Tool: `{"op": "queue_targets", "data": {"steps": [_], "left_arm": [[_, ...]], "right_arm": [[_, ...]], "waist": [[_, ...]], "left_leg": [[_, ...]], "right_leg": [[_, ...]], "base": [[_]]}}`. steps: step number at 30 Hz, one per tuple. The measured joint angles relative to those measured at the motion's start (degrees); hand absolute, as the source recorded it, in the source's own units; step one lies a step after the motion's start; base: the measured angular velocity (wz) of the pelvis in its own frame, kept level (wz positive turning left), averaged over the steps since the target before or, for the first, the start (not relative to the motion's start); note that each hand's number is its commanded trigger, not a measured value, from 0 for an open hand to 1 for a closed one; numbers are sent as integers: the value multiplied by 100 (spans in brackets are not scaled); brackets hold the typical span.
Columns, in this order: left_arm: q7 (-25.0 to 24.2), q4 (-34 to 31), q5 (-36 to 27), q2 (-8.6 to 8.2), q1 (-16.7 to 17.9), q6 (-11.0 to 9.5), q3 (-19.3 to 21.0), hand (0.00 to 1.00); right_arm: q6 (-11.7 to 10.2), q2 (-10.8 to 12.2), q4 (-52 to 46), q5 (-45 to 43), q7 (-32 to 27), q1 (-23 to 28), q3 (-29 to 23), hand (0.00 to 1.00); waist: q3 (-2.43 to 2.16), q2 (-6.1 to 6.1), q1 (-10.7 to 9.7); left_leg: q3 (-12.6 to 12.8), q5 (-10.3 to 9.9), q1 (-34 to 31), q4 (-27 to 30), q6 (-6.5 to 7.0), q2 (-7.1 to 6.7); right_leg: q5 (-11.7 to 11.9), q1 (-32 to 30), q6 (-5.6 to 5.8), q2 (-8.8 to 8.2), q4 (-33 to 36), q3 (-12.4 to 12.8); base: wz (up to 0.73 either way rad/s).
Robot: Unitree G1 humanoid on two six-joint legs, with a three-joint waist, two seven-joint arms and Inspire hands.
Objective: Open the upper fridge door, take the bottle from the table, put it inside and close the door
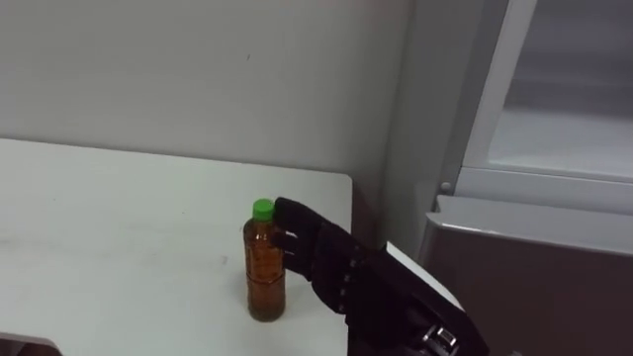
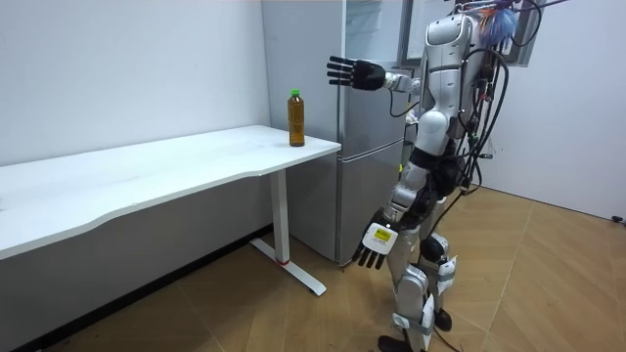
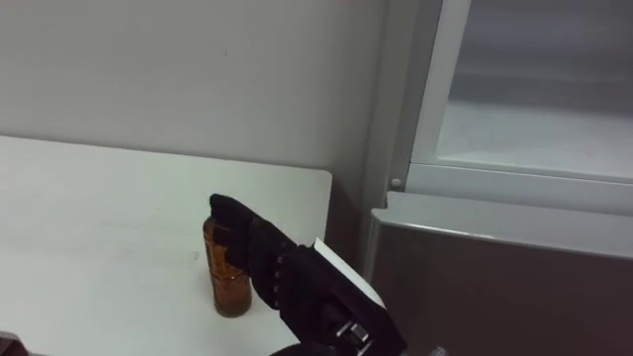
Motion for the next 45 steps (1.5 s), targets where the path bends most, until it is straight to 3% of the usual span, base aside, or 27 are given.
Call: {"op": "queue_targets", "data": {"steps": [6,12,18,31,37,45], "left_arm": [[94,-48,-6,-42,1,-6,-36,0],[114,-68,1,-71,-37,-31,-51,0],[114,-51,-11,-174,-33,-26,-64,0],[96,-49,-6,-154,-4,-31,-11,0],[61,-65,-10,-186,-4,-45,41,0],[86,-74,-4,-227,-5,-69,67,0]], "right_arm": [[-30,-1,48,232,-383,-7,91,0],[-262,48,393,301,-826,-203,97,0],[-306,65,875,38,-1300,-378,89,0],[-366,78,1110,-94,-2138,-678,88,0],[-399,73,1191,-551,-2432,-737,84,0],[-426,113,1686,-733,-2748,-1216,94,0]], "waist": [[10,16,85],[14,59,36],[33,134,23],[0,53,75],[0,47,158],[3,53,209]], "left_leg": [[-50,0,-18,15,0,-6],[-191,5,-99,29,-4,-18],[-248,66,-91,21,29,-83],[-334,66,-116,22,31,-105],[-421,67,-161,28,30,-106],[-537,91,-168,47,50,-153]], "right_leg": [[0,7,0,0,0,-29],[0,17,0,-8,-1,-148],[-12,48,19,-76,-18,-287],[-13,80,21,-85,-78,-359],[-13,79,21,-84,-79,-463],[-13,108,22,-109,-91,-459]], "base": [[3],[10],[8],[3],[6],[7]]}}
